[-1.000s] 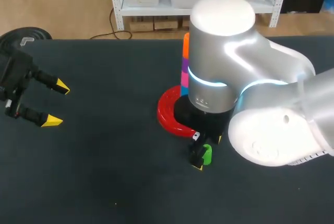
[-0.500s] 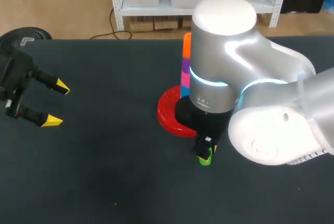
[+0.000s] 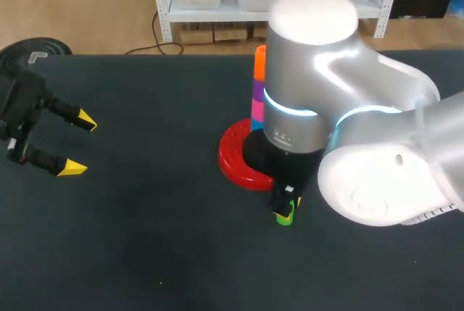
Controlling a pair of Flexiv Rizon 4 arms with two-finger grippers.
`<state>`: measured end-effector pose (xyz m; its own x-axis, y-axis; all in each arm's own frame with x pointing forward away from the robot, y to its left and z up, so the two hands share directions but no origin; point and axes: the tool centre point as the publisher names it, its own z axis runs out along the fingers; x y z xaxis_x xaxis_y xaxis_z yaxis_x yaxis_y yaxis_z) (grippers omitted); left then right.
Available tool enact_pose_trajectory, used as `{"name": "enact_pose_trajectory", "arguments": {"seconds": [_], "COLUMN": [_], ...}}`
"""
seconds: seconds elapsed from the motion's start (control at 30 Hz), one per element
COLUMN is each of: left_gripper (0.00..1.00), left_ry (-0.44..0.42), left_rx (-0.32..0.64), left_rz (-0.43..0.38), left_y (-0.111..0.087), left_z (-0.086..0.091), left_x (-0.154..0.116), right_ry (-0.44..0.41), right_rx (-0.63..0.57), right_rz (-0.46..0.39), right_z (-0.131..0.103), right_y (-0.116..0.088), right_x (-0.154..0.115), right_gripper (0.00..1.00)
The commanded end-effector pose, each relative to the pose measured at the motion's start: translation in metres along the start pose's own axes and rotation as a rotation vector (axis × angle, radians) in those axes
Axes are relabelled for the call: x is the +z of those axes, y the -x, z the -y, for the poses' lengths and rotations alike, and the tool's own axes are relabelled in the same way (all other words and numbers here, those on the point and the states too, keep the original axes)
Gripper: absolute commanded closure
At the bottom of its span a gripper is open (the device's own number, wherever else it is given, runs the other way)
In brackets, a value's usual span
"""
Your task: Pick up and stack the cylinders on the red base in this order: pink,purple,orange,green
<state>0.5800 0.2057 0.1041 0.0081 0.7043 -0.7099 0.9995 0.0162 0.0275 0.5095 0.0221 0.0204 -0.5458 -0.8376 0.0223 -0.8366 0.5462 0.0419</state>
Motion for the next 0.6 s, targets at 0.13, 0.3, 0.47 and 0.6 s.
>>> {"name": "enact_pose_trajectory", "arguments": {"seconds": [0.13,0.3,0.47,0.6], "left_gripper": [0.00,0.00,0.00,0.00], "left_ry": [0.003,0.003,0.003,0.003], "left_rx": [0.003,0.003,0.003,0.003], "left_rz": [0.003,0.003,0.003,0.003], "left_y": [-0.001,-0.001,-0.001,-0.001], "left_z": [0.000,0.000,0.000,0.000], "left_x": [0.000,0.000,0.000,0.000], "right_ry": [-0.071,-0.136,-0.199,-0.230], "right_rx": [-0.020,-0.078,-0.105,-0.138], "right_rz": [0.095,0.123,0.080,0.056], "right_z": [0.001,0.011,0.024,0.025], "right_y": [-0.003,0.002,0.016,0.037], "right_x": [-0.082,-0.160,-0.218,-0.256], "right_gripper": [1.00,1.00,1.00,1.00]}}
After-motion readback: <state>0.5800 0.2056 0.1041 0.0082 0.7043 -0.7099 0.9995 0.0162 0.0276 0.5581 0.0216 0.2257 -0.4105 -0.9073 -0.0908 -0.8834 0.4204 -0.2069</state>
